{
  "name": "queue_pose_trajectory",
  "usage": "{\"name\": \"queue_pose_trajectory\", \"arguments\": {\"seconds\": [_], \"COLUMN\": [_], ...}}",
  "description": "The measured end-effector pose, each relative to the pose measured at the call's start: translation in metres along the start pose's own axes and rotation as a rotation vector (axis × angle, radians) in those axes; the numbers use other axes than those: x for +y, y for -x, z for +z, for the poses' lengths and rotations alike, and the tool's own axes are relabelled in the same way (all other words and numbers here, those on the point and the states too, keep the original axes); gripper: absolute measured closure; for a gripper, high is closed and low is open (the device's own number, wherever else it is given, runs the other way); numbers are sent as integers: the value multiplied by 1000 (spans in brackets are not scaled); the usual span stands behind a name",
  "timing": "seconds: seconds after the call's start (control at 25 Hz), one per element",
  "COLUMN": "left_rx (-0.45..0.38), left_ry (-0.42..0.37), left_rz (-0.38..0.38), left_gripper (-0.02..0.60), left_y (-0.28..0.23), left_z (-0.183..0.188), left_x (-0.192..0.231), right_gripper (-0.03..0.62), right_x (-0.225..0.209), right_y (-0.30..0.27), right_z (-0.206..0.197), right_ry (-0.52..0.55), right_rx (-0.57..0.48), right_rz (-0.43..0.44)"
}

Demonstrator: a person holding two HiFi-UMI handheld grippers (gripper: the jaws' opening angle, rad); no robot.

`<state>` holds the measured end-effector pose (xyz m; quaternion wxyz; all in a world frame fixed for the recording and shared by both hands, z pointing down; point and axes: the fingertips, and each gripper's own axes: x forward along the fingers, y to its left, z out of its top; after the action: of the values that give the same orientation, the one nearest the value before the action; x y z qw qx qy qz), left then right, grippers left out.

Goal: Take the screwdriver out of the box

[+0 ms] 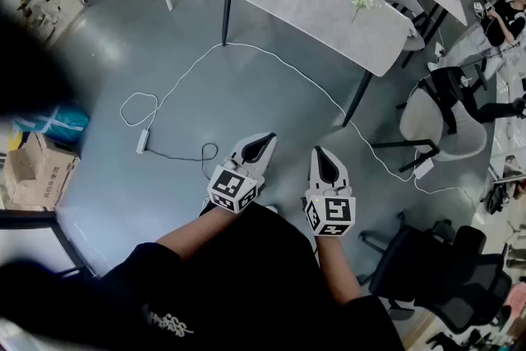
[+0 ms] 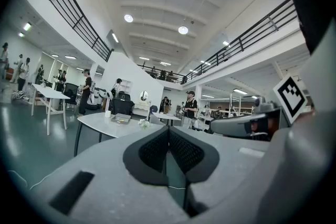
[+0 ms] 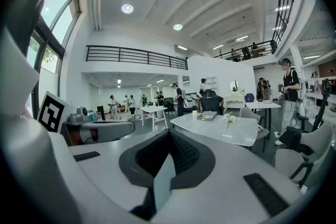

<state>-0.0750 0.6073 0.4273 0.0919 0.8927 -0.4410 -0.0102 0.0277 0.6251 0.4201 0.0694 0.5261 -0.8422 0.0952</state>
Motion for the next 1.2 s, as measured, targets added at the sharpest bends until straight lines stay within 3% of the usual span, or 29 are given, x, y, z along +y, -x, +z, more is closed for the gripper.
{"name": "queue_pose_trajectory", "arguments": {"seconds": [0.16,0.36,0.56,0.8,0.92,1.0,1.2], "left_rx": [-13,9,22,47,55,58,74], "left_ry": [-7,27,66,82,193,228,188], "left_rz": [2,18,-12,-47,-42,-46,-29], "left_gripper": [565,565,565,565,565,565,565], "left_y": [-20,-40,-103,-177,-209,-231,-295], "left_z": [5,-4,-17,-5,7,15,35], "left_x": [10,45,82,157,198,224,303], "right_gripper": [583,582,582,582,582,582,582], "right_x": [-17,-37,-78,-104,-117,-128,-150], "right_y": [-18,-47,-100,-216,-278,-316,-406], "right_z": [-8,-15,-22,-5,16,34,52], "right_ry": [1,-90,-116,-128,-123,-116,-138], "right_rx": [21,21,72,122,143,144,184], "right_rz": [-3,-18,-60,-63,-53,-50,-39]}}
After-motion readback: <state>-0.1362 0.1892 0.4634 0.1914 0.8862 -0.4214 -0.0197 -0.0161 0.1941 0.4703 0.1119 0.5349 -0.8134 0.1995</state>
